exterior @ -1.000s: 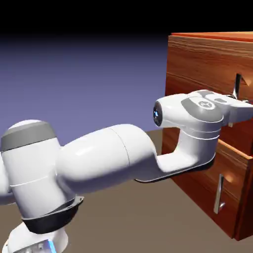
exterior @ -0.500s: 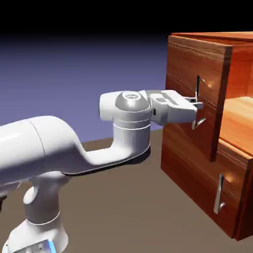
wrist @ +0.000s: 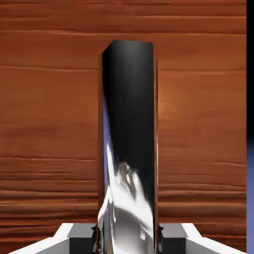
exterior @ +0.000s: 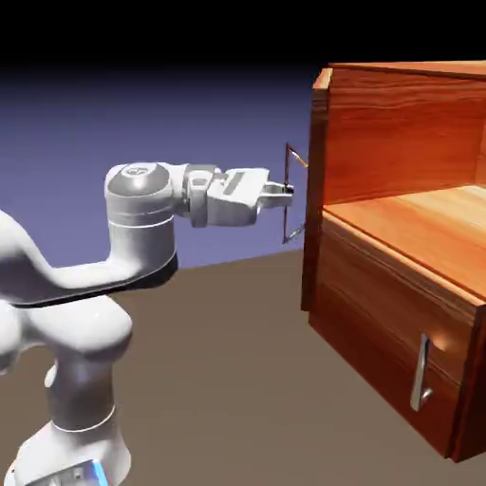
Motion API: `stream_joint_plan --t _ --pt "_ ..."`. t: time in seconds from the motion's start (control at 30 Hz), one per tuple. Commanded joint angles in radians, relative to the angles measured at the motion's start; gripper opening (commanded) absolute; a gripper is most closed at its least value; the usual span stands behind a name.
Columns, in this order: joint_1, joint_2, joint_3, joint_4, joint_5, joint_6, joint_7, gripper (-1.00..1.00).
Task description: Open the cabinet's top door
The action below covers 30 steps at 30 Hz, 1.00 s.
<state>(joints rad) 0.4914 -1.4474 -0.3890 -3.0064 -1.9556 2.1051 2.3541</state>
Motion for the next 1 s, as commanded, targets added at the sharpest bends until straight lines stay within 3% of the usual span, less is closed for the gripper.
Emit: stream_joint_plan --t 0.0,0.53,0.97 --pt "0.000 -0.008 0.036 -0.010 0.036 -0.023 -0.001 -1.00" --pt "0.074 0.055 0.616 -0.003 0.601 -0.383 0.053 -1.00" --pt "-0.056 0.386 1.087 0.279 1.026 -0.725 0.184 -1.00"
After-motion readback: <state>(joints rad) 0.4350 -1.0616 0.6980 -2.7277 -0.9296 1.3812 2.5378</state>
